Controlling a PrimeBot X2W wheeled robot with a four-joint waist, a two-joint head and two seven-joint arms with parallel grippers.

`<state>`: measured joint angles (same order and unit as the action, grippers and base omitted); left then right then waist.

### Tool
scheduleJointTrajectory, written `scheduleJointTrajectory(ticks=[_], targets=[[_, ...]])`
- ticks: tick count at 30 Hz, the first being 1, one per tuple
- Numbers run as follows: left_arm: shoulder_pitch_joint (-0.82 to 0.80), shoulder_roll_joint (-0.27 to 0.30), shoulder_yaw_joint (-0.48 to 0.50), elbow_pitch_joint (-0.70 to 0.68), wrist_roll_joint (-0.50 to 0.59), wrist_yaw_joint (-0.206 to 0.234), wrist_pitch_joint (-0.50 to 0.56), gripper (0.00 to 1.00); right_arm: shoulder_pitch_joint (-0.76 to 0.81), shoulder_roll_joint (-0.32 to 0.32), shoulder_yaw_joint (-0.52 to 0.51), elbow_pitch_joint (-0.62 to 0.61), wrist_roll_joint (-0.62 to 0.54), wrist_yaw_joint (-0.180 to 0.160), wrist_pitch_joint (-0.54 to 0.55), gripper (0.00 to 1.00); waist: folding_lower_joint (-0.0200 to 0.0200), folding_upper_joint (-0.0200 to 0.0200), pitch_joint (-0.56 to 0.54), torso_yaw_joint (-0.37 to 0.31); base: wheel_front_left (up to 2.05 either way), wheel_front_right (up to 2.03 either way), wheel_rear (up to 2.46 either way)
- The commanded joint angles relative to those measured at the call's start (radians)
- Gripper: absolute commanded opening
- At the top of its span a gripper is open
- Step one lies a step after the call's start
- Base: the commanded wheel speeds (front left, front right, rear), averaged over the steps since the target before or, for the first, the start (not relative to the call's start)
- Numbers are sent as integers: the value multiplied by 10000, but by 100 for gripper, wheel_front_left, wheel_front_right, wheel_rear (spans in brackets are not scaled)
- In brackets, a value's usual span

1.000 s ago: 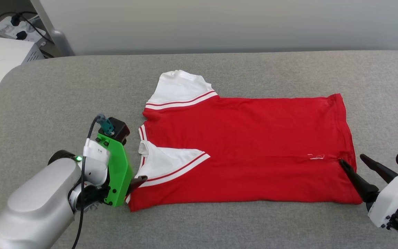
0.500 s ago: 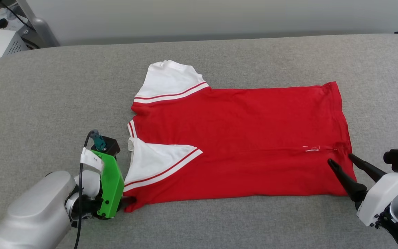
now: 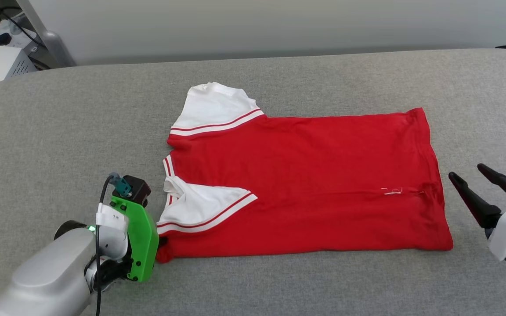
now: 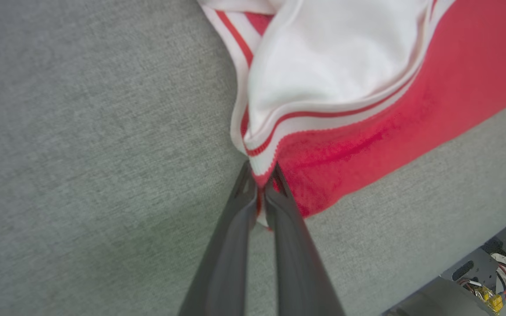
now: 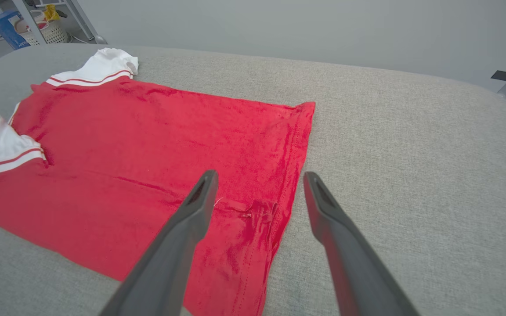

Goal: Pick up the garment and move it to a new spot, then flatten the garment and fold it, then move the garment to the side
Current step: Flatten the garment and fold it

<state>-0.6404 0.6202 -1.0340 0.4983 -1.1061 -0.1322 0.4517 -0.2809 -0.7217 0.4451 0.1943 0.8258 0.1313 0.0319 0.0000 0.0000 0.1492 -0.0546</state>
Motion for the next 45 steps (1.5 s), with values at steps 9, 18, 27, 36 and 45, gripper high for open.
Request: scheduleJointTrajectory(ticks=[9,18,27,36,45], targets=[[216,471,98,-1179,348,139,-880,0,0,-838,-458,-702,140,-6,3568,100,0,0,-77,137,0,0,0],[151,566,116,-1751,605,381,-1116,0,-144,-106,-548,-108,-4,-6,5576,100,0,0,308,342,0,0,0],[166,399,107,-1474,627,379,-1388,0,-433,1216,161,2208,-378,-6,5296,100,0,0,732,567,0,0,0],[627,443,123,-1085,351,313,-1707,0,-482,951,622,2286,-40,-6,3827,0,0,0,126,383,0,0,0],[1187,994,119,-1866,214,496,-1793,0,243,400,577,1333,416,-6,3318,0,0,0,-430,376,0,0,0]])
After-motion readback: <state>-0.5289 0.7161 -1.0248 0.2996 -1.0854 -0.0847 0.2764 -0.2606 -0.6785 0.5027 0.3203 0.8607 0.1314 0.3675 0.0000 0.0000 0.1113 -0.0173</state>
